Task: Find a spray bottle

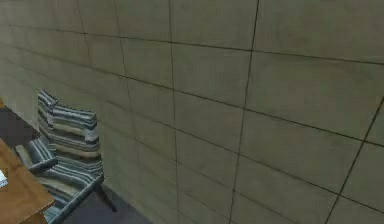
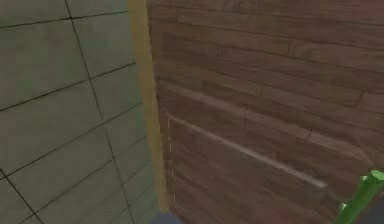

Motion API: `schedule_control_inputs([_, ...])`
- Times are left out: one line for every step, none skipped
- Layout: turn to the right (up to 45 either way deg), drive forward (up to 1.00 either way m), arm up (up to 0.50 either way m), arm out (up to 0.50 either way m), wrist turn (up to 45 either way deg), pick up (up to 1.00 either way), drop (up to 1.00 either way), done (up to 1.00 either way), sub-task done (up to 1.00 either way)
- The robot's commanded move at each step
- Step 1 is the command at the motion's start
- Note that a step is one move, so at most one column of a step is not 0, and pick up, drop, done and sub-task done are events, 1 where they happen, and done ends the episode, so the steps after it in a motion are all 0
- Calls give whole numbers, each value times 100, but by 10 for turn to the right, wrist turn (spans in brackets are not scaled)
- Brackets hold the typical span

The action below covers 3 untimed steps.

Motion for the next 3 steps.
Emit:
schedule_control_inputs([-180, 0, 0, 0, 0, 0, 0, 0, 0])
schedule_control_inputs([0, 20, 0, 0, 0, 0, 0, 0, 0])
schedule_control_inputs([-450, 0, 0, 0, 0, 0, 0, 0, 0])
